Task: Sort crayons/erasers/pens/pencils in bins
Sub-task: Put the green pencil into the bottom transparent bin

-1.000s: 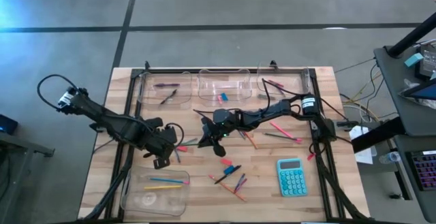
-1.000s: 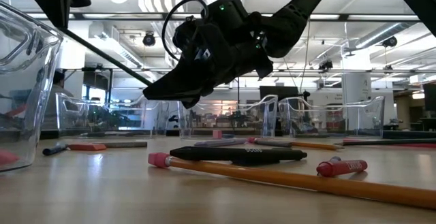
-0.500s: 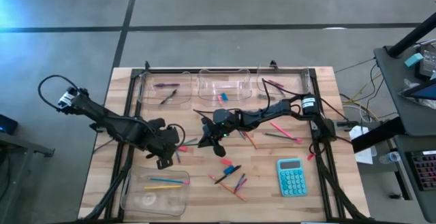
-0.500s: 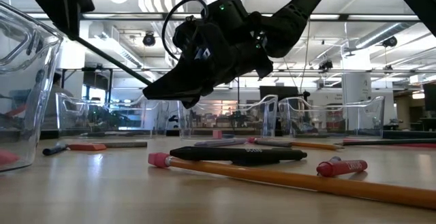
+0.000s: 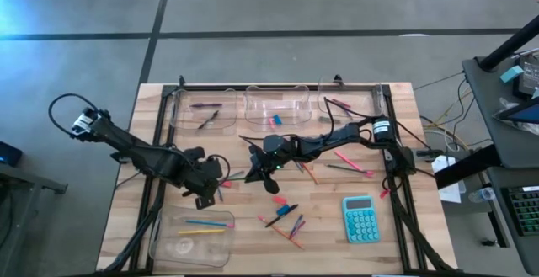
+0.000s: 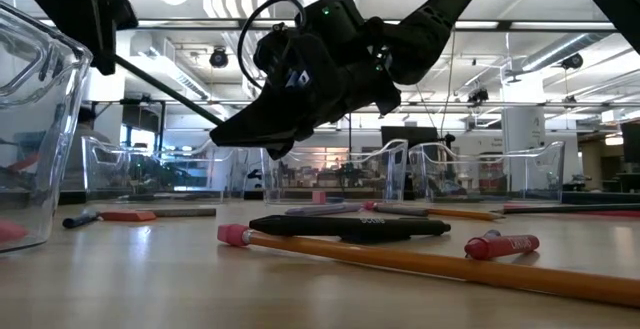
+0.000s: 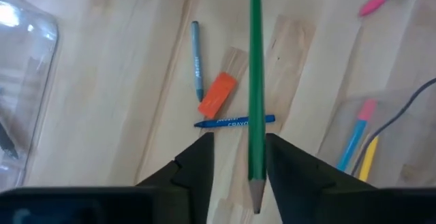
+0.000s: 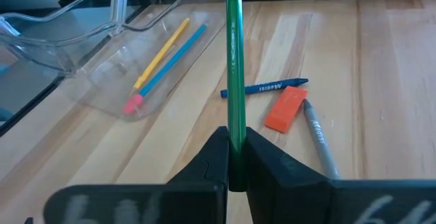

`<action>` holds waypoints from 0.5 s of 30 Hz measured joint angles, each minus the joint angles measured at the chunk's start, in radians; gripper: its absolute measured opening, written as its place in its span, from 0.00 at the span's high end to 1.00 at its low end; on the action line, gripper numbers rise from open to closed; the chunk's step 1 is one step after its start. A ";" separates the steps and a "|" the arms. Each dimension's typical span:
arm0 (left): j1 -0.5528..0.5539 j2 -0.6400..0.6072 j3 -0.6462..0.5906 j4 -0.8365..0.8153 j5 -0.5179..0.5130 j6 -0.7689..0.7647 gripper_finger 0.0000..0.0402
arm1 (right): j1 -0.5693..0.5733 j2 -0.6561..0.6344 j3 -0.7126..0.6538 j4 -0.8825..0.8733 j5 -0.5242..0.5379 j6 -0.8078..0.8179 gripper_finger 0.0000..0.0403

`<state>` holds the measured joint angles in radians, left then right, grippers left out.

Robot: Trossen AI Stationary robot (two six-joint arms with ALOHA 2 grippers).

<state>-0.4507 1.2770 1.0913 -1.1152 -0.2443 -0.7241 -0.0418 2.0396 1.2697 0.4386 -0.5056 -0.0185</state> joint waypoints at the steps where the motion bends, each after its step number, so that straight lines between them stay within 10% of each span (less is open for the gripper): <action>1: 0.000 0.000 0.000 0.008 0.000 0.002 0.74 | 0.000 0.000 0.000 -0.002 0.000 0.000 0.96; 15: 0.000 0.000 0.007 0.030 0.043 0.050 0.97 | 0.000 -0.001 -0.001 -0.007 -0.002 0.000 0.94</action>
<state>-0.4507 1.2770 1.0985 -1.0851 -0.2016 -0.6742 -0.0418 2.0388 1.2690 0.4316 -0.5079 -0.0181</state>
